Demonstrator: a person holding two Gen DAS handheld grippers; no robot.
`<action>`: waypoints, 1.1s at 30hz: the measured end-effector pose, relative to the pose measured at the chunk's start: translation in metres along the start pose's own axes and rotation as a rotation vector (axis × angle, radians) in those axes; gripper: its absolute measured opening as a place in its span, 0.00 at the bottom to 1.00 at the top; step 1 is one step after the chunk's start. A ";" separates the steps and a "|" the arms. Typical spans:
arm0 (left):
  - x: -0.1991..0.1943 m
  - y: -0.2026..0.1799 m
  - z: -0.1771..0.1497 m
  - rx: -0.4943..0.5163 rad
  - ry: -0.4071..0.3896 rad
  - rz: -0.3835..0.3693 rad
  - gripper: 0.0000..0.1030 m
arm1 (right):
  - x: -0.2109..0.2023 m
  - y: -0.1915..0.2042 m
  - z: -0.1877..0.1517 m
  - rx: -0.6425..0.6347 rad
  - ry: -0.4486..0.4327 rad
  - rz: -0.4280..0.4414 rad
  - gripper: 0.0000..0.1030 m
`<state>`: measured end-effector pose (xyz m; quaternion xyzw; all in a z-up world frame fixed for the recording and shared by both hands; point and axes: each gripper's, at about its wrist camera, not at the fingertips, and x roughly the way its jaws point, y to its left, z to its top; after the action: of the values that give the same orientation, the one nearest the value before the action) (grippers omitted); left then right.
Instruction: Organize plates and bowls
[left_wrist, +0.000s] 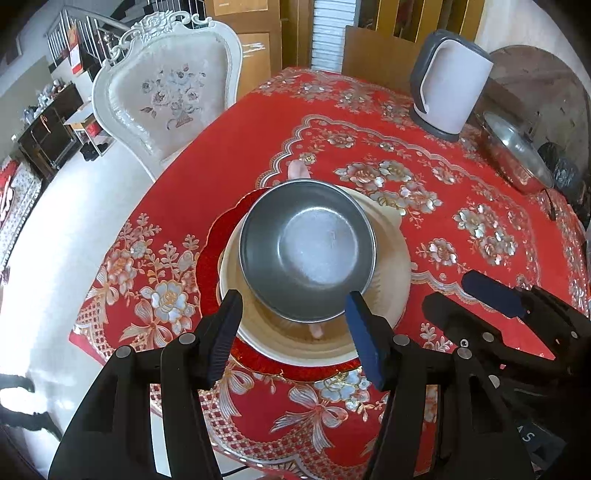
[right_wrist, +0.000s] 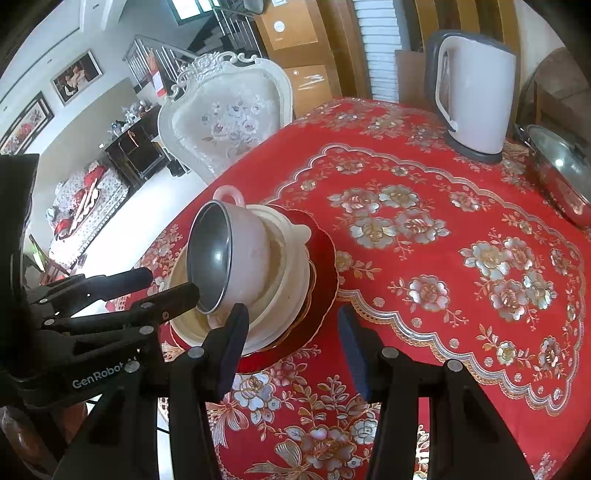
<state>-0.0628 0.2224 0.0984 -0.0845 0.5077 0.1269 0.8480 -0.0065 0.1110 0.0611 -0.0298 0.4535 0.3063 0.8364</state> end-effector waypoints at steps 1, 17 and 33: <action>-0.001 0.000 0.000 -0.003 0.000 -0.002 0.57 | 0.000 0.000 0.000 0.001 0.000 0.002 0.49; -0.013 0.001 0.006 -0.024 -0.034 -0.029 0.57 | -0.005 -0.005 -0.003 0.016 -0.018 0.008 0.49; -0.017 -0.003 0.006 -0.014 -0.019 -0.043 0.57 | -0.007 -0.008 -0.005 0.033 -0.023 0.009 0.49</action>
<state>-0.0643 0.2190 0.1164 -0.1002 0.4965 0.1129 0.8548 -0.0091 0.0994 0.0620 -0.0105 0.4489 0.3029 0.8406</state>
